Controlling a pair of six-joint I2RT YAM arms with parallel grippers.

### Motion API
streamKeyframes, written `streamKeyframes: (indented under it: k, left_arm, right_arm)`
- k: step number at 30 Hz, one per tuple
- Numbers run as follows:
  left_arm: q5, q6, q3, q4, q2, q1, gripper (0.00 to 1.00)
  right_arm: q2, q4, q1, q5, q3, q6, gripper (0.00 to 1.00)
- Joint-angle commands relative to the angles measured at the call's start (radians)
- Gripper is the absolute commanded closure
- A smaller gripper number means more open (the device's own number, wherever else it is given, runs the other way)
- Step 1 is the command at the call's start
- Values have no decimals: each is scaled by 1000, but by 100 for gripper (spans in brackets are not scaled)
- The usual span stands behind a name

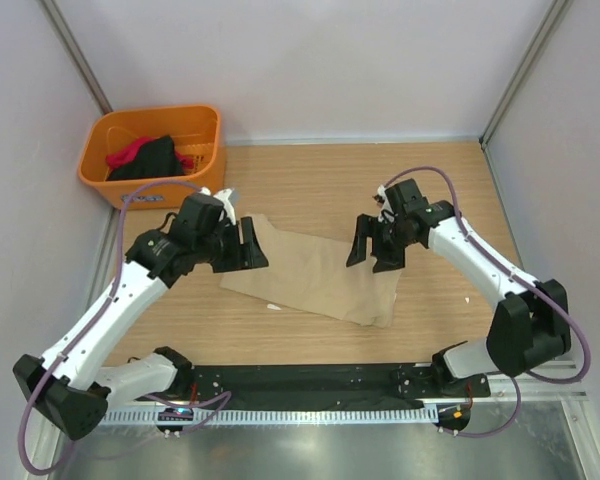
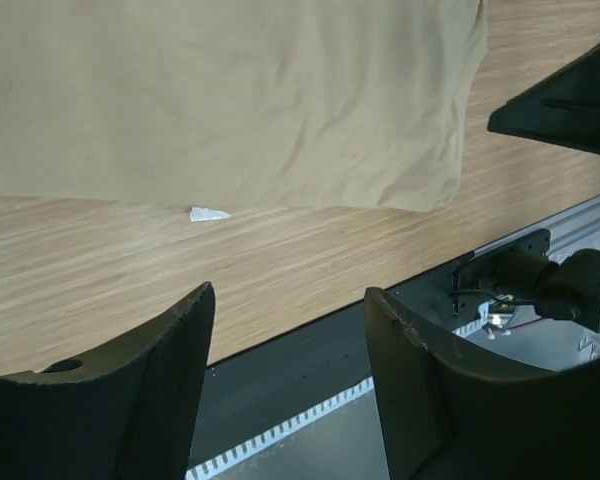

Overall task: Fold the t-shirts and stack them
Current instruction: Move the tshirt to the center of the board

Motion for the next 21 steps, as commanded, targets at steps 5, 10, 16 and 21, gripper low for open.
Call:
streamKeyframes:
  k: [5, 10, 16, 21]
  left_arm:
    - [14, 55, -95, 83, 155, -95, 38]
    - [-23, 67, -42, 101, 235, -130, 41]
    - [84, 70, 29, 187, 330, -186, 55]
    - [101, 65, 58, 190, 364, -216, 56]
  right_arm:
    - [20, -2, -4, 194, -171, 91, 25]
    - [-25, 55, -82, 287, -272, 108, 29]
    - [12, 164, -193, 164, -358, 83, 43]
    - [59, 240, -193, 103, -381, 98, 46]
